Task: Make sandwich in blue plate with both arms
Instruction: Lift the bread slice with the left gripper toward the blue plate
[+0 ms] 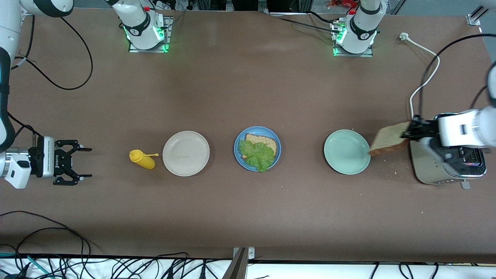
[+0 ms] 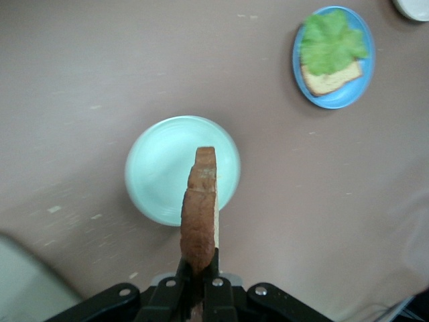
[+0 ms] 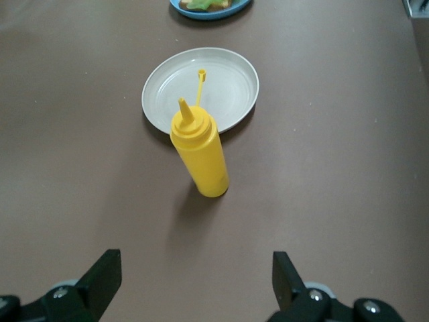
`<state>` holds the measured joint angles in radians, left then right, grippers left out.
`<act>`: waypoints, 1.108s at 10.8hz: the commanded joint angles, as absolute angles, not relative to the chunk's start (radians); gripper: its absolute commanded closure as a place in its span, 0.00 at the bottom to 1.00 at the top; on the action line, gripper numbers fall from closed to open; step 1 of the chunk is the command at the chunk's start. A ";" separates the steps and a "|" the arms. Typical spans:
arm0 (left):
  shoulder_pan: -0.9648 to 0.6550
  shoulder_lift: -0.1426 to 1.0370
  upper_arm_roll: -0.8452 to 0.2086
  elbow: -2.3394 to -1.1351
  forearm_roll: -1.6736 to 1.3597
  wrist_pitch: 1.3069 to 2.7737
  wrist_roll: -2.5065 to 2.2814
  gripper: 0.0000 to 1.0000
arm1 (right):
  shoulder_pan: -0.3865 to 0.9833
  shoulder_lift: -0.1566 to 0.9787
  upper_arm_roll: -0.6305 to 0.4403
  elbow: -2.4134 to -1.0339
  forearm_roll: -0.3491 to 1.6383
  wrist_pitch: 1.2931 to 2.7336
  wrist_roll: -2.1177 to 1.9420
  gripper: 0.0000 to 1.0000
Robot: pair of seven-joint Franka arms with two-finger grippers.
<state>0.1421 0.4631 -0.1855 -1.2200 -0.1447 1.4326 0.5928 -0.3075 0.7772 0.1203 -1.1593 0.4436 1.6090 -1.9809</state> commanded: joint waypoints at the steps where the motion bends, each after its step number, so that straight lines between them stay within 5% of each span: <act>1: -0.015 0.605 -0.170 -1.213 -0.335 1.428 0.490 1.00 | -0.241 0.594 0.058 -1.313 0.368 1.626 -1.733 0.00; 7: -0.156 0.857 -0.169 -1.215 -0.880 1.725 0.451 1.00 | -0.062 0.346 -0.083 -1.440 0.293 1.626 -1.069 0.00; 12: -0.199 0.966 -0.169 -1.218 -0.977 1.848 0.471 0.94 | 0.112 0.172 -0.155 -1.523 0.154 1.615 -0.560 0.00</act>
